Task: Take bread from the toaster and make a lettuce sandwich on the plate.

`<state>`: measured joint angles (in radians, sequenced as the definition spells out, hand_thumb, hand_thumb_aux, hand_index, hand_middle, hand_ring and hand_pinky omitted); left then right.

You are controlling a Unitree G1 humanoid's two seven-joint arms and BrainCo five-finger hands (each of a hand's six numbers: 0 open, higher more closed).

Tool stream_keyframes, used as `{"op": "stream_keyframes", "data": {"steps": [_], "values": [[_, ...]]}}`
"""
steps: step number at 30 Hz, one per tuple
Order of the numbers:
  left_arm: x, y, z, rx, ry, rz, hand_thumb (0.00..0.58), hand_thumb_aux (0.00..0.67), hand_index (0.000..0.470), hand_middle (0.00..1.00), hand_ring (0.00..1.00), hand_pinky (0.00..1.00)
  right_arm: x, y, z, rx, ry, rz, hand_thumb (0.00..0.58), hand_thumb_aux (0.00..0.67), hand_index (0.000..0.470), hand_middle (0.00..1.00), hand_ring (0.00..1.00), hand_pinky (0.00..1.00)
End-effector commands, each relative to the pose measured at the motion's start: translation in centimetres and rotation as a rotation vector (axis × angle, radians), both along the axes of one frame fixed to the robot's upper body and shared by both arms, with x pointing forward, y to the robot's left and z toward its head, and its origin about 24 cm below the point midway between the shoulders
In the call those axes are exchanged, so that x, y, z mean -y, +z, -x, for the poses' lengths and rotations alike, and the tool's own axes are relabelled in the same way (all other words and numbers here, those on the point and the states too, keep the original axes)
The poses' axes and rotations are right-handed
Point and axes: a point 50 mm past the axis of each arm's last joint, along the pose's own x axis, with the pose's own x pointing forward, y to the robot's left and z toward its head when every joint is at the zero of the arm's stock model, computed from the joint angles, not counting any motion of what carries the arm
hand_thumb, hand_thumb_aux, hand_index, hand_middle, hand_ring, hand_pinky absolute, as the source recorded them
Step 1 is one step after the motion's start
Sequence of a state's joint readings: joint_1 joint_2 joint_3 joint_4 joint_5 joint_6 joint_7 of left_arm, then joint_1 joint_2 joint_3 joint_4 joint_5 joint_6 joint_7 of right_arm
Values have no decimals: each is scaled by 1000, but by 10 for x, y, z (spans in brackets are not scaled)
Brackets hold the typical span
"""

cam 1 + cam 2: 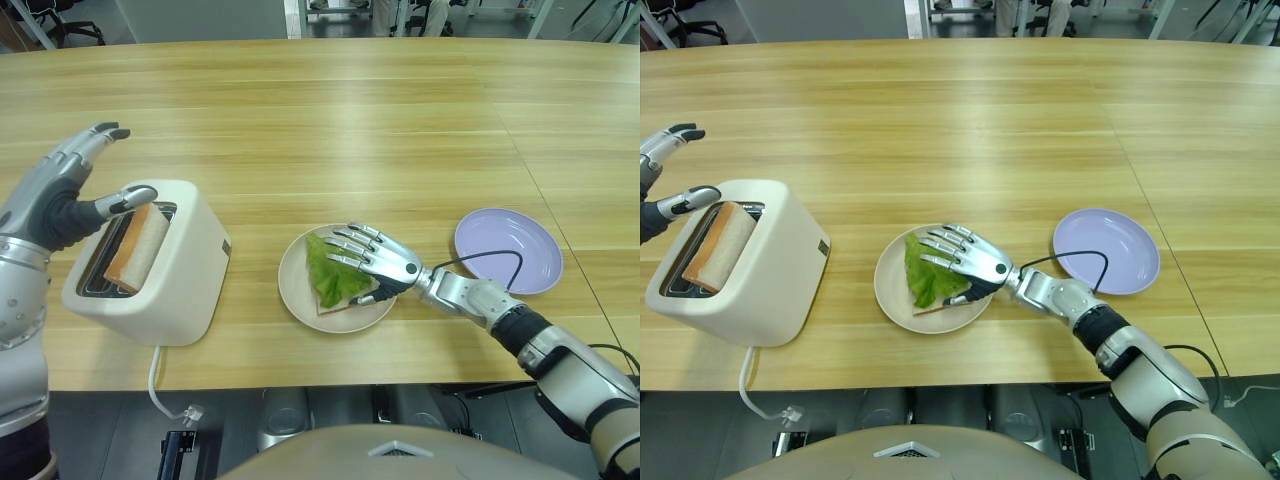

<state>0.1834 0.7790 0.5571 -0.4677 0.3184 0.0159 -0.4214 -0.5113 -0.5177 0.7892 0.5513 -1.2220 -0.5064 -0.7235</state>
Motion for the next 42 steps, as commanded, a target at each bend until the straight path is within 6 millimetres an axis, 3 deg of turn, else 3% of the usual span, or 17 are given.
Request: {"op": "stream_keyframes", "data": {"steps": [1, 6, 15, 25, 26, 27, 28, 42], "values": [[-4, -4, -1, -50, 10, -25, 0, 0, 0, 0, 0, 0, 5, 4, 1, -7, -20, 22, 0, 0, 0, 0, 0, 0], [-6, -6, -1, -75, 16, -39, 0, 0, 0, 0, 0, 0, 10, 12, 4, 10, -28, 32, 0, 0, 0, 0, 0, 0], [-30, -40, 0, -339, 193, -235, 0, 0, 0, 0, 0, 0, 31, 46, 18, 71, -93, -39, 0, 0, 0, 0, 0, 0], [-35, -57, 4, -454, 286, -373, 0, 0, 0, 0, 0, 0, 34, 46, 25, 51, -136, -84, 0, 0, 0, 0, 0, 0], [-33, -55, 3, -443, 286, -374, 220, 142, 97, 0, 0, 0, 33, 46, 25, 49, -135, -85, 0, 0, 0, 0, 0, 0], [-31, -54, 3, -435, 279, -370, 484, 397, 272, 0, 0, 0, 33, 45, 26, 48, -134, -86, 0, 0, 0, 0, 0, 0], [-28, -53, 2, -428, 266, -363, 580, 667, 458, 0, 0, 0, 33, 44, 26, 47, -134, -87, 0, 0, 0, 0, 0, 0], [-11, -41, -10, -373, 174, -296, 580, 670, 460, 0, 0, 0, 34, 41, 27, 44, -159, -104, 0, 0, 0, 0, 0, 0]]}}
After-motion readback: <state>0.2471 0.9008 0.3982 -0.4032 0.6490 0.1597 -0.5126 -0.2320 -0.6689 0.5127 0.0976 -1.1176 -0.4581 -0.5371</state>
